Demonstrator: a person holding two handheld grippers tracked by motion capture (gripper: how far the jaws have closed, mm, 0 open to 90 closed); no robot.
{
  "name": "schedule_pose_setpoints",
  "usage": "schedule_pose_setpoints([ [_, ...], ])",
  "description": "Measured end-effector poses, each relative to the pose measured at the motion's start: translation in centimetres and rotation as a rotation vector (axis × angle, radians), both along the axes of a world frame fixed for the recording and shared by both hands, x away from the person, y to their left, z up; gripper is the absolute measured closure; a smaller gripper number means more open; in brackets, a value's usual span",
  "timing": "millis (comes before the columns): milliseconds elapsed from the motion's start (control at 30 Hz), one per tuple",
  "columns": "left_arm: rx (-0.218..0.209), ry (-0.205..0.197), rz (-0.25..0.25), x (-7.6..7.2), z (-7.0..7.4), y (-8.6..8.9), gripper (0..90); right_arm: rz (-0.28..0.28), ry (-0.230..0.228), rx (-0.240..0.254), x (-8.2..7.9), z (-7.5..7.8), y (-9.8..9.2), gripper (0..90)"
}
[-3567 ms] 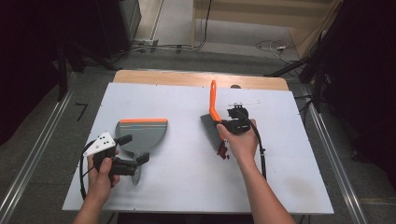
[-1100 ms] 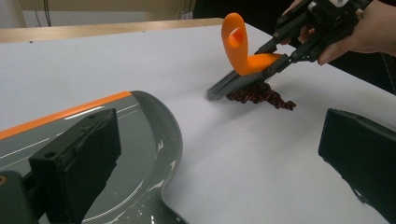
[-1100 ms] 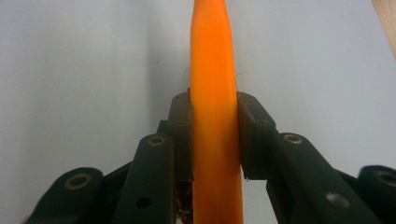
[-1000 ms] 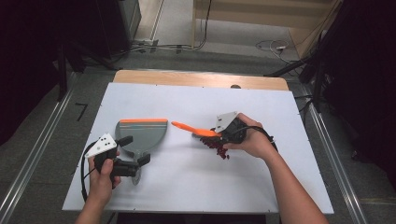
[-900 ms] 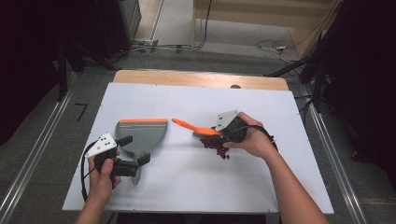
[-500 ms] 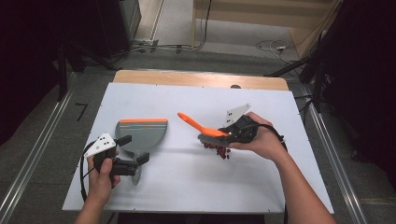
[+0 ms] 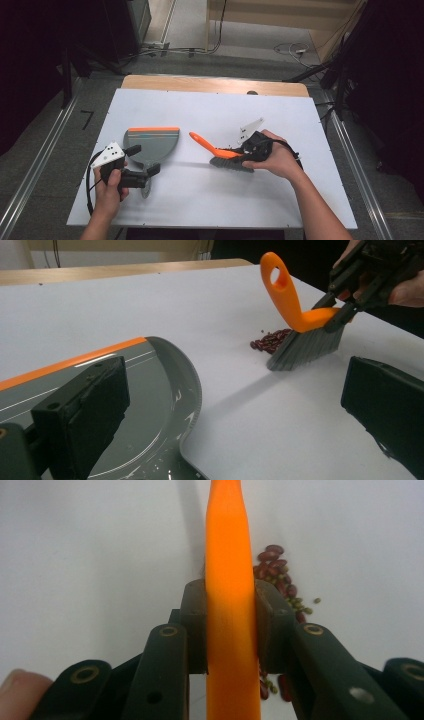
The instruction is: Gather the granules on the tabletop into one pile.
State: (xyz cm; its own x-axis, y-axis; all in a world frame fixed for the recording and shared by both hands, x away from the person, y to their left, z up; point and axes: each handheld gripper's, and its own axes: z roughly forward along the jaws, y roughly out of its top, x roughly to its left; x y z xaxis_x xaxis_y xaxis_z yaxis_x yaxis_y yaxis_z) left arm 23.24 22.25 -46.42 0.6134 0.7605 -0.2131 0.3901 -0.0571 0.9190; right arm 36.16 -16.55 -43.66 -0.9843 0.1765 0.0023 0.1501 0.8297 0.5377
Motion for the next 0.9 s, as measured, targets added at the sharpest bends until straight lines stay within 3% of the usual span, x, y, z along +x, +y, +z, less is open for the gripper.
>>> schedule_pose_setpoints([
  [433, -0.004, 0.001, -0.007, 0.0, 0.0, 0.0, 0.0, -0.022, 0.001, 0.017, 2.5, -0.1, 0.5, 69.2],
  [733, 0.002, 0.004, -0.005, 0.0, -0.1, 0.0, 0.0, -0.043, -0.010, 0.011, 2.9, 0.2, 0.9, 69.2],
  [900, 0.001, 0.006, -0.004, 0.0, -0.1, -0.1, 0.0, -0.038, 0.008, 0.037, 2.8, 0.7, 0.3, 69.2],
])
